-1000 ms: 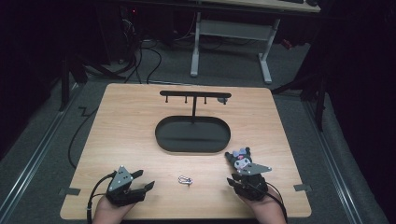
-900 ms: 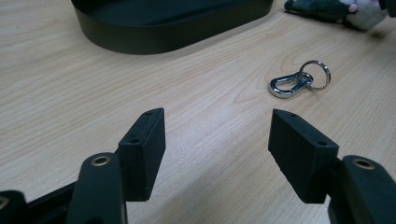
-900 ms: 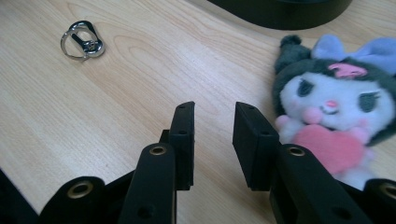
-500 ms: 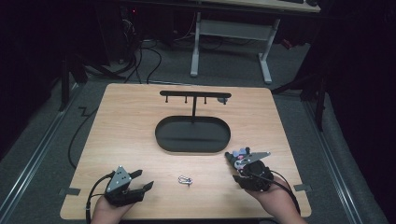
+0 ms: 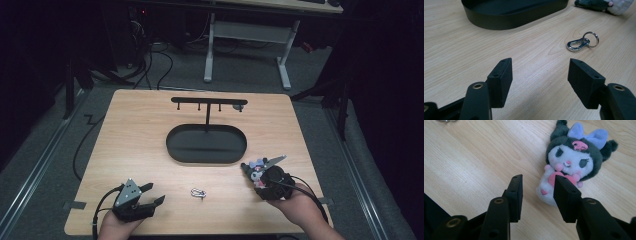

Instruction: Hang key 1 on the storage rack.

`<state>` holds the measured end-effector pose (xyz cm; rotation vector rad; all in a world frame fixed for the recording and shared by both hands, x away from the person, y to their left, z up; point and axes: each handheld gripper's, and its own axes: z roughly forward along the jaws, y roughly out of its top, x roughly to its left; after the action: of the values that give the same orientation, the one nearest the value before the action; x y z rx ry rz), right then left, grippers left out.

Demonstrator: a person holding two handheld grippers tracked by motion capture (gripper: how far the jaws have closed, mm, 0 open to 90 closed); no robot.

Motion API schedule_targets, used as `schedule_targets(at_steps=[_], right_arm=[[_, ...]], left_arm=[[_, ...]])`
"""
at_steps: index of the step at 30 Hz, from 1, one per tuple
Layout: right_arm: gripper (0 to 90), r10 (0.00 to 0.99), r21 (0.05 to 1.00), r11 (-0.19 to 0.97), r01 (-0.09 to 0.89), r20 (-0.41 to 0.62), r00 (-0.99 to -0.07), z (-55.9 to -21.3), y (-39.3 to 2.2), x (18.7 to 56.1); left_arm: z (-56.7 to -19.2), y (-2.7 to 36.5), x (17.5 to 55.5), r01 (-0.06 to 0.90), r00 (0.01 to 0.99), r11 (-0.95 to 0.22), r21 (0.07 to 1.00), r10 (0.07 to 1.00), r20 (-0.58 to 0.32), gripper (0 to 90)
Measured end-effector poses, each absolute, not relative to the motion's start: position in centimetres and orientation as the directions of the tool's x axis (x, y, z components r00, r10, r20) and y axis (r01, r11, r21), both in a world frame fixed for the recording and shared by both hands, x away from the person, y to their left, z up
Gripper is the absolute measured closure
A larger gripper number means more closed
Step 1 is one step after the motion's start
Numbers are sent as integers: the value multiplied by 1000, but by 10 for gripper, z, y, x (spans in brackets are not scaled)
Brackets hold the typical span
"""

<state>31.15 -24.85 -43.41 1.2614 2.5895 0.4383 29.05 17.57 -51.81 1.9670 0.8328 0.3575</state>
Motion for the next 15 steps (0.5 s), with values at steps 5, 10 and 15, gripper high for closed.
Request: schedule_targets(at_steps=[5, 10, 15], right_arm=[[499, 794, 333, 591, 735, -76, -604, -433, -249, 316], [325, 824, 315, 551, 773, -60, -563, -431, -249, 321], [222, 855, 295, 504, 812, -35, -518, -435, -254, 326]], left_arm=[[-518, 176, 290, 408, 728, -331, 851, 680, -85, 371], [-518, 175, 290, 409, 733, -337, 848, 675, -85, 371], [-520, 174, 290, 410, 738, -347, 844, 669, -83, 371]])
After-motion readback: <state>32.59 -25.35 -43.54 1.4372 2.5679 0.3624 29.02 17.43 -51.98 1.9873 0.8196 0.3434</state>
